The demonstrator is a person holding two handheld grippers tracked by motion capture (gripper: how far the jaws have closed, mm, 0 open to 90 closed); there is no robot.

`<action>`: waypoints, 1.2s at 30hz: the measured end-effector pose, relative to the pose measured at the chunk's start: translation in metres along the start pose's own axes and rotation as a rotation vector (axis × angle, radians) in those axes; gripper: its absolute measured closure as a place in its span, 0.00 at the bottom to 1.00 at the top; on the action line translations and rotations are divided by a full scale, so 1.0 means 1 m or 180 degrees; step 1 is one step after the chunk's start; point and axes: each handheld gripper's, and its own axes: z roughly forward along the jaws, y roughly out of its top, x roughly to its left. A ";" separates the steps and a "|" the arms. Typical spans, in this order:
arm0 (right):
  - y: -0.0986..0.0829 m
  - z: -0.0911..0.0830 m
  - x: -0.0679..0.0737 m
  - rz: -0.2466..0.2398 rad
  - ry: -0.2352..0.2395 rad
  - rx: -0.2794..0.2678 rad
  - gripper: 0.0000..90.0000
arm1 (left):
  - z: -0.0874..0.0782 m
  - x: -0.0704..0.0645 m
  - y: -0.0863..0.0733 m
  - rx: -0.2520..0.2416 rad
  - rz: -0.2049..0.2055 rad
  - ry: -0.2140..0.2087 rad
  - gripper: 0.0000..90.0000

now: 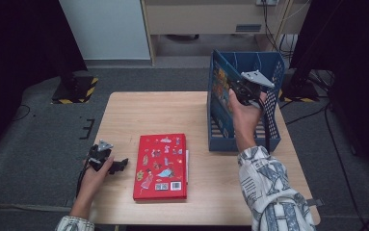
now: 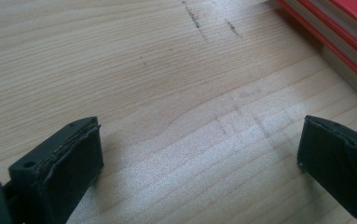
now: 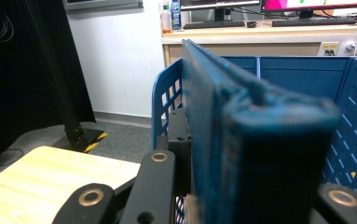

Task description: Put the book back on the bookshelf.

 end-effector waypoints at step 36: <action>0.009 -0.022 0.018 -0.0225 0.0087 0.0473 0.80 | 0.000 -0.001 0.000 -0.0014 0.0003 -0.0010 0.00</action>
